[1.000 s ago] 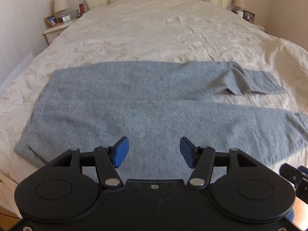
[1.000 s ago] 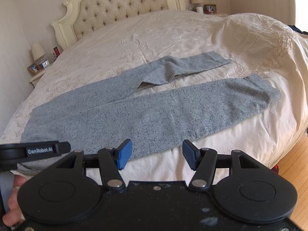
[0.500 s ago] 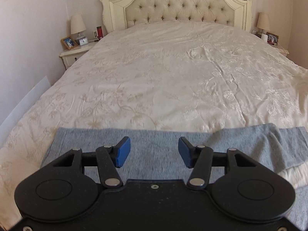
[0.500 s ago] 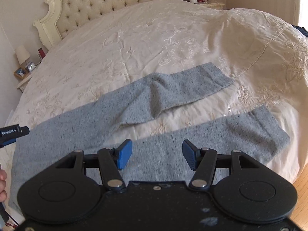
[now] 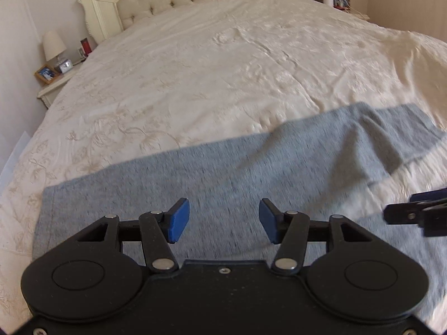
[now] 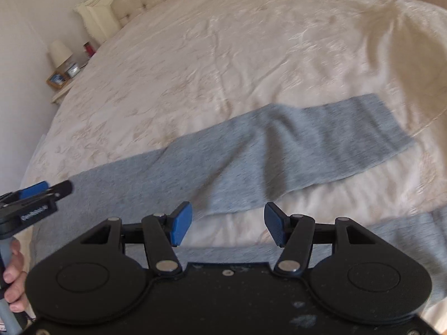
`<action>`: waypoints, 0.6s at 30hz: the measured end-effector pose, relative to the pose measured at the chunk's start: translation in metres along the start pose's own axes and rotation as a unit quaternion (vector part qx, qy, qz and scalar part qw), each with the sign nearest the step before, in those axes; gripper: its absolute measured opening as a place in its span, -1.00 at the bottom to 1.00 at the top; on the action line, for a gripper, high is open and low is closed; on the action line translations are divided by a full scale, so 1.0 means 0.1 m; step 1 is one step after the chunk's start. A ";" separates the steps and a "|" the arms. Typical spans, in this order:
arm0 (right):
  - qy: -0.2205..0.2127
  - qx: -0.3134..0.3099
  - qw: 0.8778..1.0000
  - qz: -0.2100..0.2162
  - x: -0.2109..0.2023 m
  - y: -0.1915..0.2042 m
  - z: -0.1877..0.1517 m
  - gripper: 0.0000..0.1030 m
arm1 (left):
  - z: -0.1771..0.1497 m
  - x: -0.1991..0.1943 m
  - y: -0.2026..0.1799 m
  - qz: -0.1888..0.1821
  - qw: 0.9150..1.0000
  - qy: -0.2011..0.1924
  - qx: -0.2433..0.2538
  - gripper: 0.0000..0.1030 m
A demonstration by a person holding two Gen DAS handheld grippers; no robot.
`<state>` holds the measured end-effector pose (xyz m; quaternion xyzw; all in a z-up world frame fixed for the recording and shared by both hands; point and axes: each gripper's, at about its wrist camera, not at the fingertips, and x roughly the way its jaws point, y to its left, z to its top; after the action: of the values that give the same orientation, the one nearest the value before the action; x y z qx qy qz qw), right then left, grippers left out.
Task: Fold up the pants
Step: 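Move both tools down over the sweatpants toward the leg cuffs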
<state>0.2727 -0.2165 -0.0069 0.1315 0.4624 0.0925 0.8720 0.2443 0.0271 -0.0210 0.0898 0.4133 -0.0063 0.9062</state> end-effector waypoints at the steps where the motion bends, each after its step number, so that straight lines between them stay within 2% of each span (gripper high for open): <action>1: 0.017 -0.015 1.000 0.011 0.11 0.12 -0.13 0.11 | -0.09 -0.01 -0.02 -0.005 1.000 0.006 0.003 0.16; 4: 0.049 -0.069 0.996 0.022 0.33 0.40 -0.47 0.09 | -0.32 -0.01 -0.03 -0.016 0.999 0.031 0.011 0.18; 6: 0.066 -0.108 0.992 0.015 0.44 0.53 -0.68 0.07 | -0.47 0.07 -0.02 -0.001 0.999 0.045 0.023 0.19; 9: 0.075 -0.170 0.982 -0.028 0.54 0.57 -0.92 0.04 | -0.67 0.30 0.09 0.042 0.996 0.080 0.027 0.20; 11: 0.078 -0.187 0.977 -0.067 0.57 0.42 -1.00 0.04 | -0.78 0.44 0.20 0.053 0.994 0.097 0.023 0.26; 13: 0.081 -0.161 0.980 -0.088 0.56 0.11 -1.00 0.04 | -0.85 0.45 0.28 0.052 0.994 0.092 0.016 0.30; 16: 0.086 -0.080 0.988 -0.100 0.47 -0.45 -0.93 0.02 | -0.81 0.43 0.25 0.056 0.993 0.095 0.026 0.33; 18: 0.084 -0.042 0.989 -0.116 0.40 -0.75 -0.90 0.02 | -0.75 0.37 0.24 0.050 0.994 0.094 0.020 0.11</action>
<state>0.2231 -0.2636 -0.1101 0.0317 0.5415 0.0211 0.8398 0.2150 0.0651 -0.0933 0.1283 0.4912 0.0396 0.8607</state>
